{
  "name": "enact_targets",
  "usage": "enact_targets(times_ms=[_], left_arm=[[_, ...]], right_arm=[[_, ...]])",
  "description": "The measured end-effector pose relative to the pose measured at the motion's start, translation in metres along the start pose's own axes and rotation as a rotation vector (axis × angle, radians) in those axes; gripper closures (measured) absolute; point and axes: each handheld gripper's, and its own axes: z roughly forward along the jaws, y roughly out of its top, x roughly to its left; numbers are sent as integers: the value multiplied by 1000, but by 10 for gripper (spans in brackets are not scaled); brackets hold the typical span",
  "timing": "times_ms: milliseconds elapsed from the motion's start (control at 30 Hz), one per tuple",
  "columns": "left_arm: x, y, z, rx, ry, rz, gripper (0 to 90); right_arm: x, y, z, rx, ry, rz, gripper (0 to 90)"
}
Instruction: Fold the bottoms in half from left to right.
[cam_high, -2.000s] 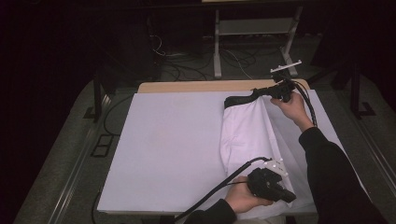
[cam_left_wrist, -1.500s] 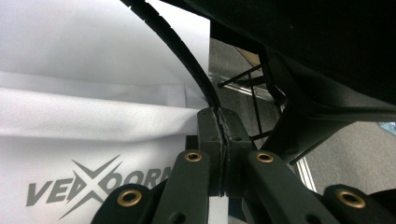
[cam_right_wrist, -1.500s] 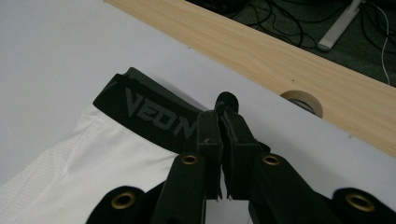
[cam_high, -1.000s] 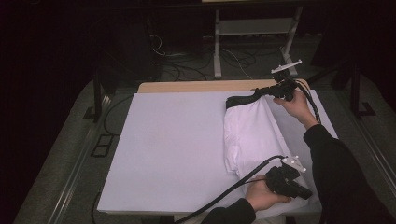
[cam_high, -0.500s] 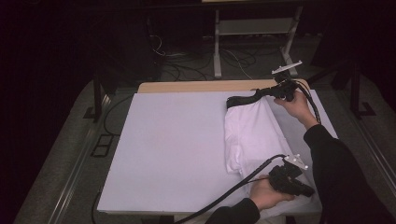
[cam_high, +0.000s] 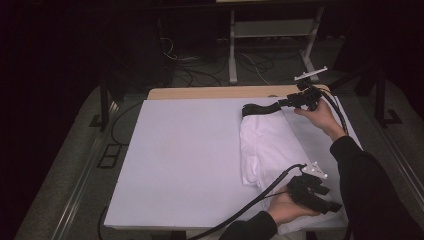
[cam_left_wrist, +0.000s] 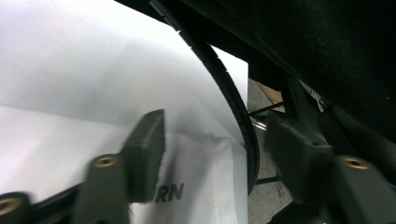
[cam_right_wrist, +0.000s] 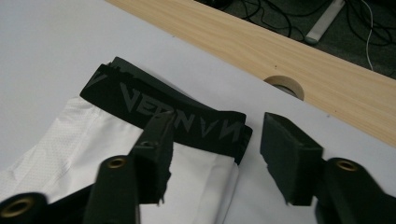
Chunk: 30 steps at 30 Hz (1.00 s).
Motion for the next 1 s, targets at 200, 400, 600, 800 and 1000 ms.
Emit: enact_targets(times_ms=[200,400,600,800,1000], left_arm=[[3,0,-9,-6,1,-14,172],[9,2,-19,-1,-2,-56,106],[13,5,-31,5,27,-56,0],[18,9,-46,-10,57,-44,0],[26,10,-66,-43,98,-45,0]], right_arm=[[0,-3,-10,-24,-2,9,198],[0,-6,-17,-31,5,16,10],[1,-9,-23,-45,17,28,0],[3,-12,-26,-51,26,30,0],[5,-15,-28,-53,31,34,0]])
